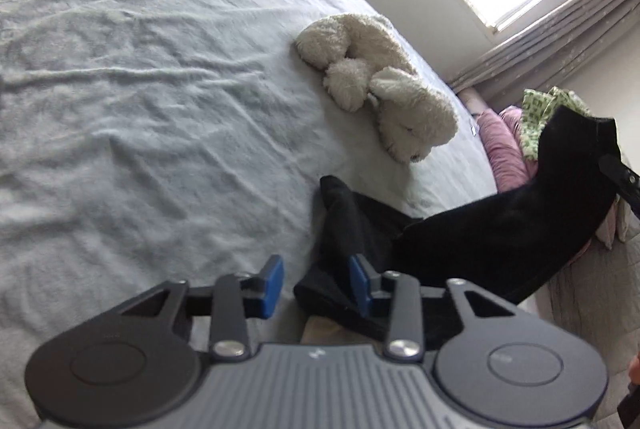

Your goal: Fold clothes

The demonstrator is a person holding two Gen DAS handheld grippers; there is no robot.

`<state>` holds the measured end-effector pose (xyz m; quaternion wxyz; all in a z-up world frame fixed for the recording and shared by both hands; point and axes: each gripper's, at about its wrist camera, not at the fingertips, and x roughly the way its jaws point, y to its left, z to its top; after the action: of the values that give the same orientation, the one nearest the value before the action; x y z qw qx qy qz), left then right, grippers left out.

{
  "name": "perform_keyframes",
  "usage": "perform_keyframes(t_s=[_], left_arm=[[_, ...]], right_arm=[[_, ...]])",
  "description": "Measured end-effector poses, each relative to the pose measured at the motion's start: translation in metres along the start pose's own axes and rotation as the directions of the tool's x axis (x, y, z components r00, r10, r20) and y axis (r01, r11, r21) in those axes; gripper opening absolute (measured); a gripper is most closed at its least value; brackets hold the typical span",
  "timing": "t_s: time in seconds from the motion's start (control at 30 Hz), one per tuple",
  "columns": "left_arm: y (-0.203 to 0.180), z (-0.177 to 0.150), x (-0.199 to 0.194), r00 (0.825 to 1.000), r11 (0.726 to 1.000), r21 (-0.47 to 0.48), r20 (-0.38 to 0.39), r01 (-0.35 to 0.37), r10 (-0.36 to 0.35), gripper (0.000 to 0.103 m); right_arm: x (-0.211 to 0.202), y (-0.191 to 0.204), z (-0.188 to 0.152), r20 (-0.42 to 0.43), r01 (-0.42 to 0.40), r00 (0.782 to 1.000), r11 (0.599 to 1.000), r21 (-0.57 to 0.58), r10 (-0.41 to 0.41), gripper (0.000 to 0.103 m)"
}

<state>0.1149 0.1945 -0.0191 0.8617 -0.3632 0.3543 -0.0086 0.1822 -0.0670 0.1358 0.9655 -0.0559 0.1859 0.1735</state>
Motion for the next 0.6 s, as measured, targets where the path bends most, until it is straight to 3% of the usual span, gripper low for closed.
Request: perform_keyframes(t_s=[0.13,0.27,0.43,0.6], left_arm=[[-0.001,-0.005,0.011,0.993,0.995,-0.018,0.072,0.099,-0.098,0.018],[-0.008,-0.013,0.02,0.988,0.991,0.027,0.071,0.133,-0.135,0.017],[-0.019,-0.025,0.034,0.993,0.986,0.12,0.023,0.112,-0.115,0.017],[-0.026,-0.034,0.04,0.998,0.973,0.227,0.016,0.049,-0.054,0.017]], right_arm=[[-0.009,-0.021,0.009,0.028,0.026,0.999,0.999,0.025,-0.026,0.004],[-0.013,-0.041,0.013,0.047,0.045,0.998,0.997,0.061,-0.048,0.004],[-0.016,-0.067,0.006,0.064,0.056,0.996,0.99,0.13,-0.065,0.004],[-0.016,-0.102,-0.031,0.02,0.089,0.995,0.973,0.214,-0.096,0.004]])
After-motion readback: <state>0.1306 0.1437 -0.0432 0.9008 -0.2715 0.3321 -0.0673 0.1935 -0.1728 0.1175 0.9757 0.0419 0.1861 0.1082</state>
